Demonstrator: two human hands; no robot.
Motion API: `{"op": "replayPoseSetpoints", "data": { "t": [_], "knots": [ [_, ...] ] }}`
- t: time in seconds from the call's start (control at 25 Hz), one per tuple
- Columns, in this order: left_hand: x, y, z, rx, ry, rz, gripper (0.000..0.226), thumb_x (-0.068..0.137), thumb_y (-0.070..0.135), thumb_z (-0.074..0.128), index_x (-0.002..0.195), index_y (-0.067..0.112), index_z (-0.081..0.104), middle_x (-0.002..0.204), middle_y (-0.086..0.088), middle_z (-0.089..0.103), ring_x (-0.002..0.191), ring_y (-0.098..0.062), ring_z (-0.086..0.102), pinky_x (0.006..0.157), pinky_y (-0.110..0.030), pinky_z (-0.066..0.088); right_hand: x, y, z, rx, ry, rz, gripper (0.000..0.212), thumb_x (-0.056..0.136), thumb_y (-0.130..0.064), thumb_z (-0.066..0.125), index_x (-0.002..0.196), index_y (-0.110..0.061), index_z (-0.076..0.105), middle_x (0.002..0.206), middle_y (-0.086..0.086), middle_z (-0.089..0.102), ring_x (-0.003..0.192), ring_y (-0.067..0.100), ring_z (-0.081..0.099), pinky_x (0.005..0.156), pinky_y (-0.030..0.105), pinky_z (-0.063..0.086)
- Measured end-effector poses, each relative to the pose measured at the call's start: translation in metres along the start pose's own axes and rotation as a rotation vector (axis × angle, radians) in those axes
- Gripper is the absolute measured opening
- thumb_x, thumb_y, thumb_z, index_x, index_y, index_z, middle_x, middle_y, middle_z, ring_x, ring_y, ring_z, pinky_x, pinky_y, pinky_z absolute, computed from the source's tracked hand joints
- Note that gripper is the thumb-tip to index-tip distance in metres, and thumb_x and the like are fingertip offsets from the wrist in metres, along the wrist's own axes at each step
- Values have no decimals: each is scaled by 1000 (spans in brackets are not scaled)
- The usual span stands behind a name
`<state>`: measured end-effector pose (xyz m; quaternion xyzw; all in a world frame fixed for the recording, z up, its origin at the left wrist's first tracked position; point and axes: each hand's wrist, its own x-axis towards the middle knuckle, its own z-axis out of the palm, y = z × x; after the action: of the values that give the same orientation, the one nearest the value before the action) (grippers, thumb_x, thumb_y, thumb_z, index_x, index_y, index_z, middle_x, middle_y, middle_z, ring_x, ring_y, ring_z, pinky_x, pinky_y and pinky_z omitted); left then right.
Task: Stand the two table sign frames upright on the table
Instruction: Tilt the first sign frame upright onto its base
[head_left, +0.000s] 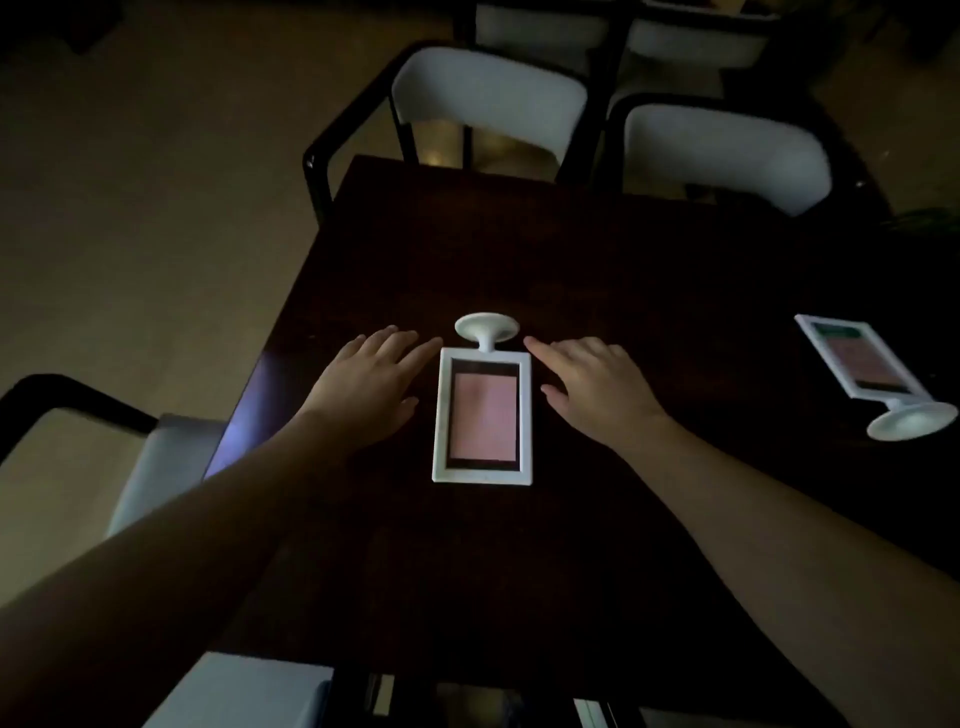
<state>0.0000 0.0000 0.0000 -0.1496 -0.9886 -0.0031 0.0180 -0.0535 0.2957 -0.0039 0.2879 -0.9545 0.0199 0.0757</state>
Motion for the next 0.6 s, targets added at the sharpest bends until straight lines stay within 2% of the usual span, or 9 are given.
{"op": "replayPoseSetpoints", "data": {
  "t": [0.08, 0.24, 0.4, 0.6],
  "knots": [
    [7, 4, 14, 22, -57, 9, 79, 91, 33, 65, 156, 27, 22, 158, -12, 36, 147, -34, 28, 115, -53, 31, 2, -2, 16, -30, -59, -33, 70, 82, -22, 75, 145, -23, 45, 120, 7, 67, 107, 30, 62, 82, 47, 50],
    [12, 11, 41, 36, -60, 64, 63, 97, 26, 58, 153, 24, 32, 154, -14, 42, 145, -36, 30, 116, -55, 29, -2, -5, 40, -20, -91, -78, 58, 83, -15, 74, 137, -20, 55, 120, 9, 67, 106, 30, 62, 82, 47, 51],
    [17, 11, 40, -8, -28, 83, 57, 94, 21, 65, 147, 18, 45, 145, -17, 52, 141, -39, 38, 114, -56, 32, -4, -5, 43, 19, -27, -106, 48, 86, -14, 72, 132, -14, 61, 118, 11, 67, 104, 31, 63, 82, 47, 51],
    [14, 3, 25, -159, 41, 118, 55, 93, 17, 68, 145, 14, 50, 139, -21, 56, 134, -43, 46, 102, -58, 46, -6, -4, 26, 165, 53, -89, 47, 85, -7, 75, 130, -7, 63, 123, 18, 67, 107, 37, 64, 87, 52, 53]
  ]
}}
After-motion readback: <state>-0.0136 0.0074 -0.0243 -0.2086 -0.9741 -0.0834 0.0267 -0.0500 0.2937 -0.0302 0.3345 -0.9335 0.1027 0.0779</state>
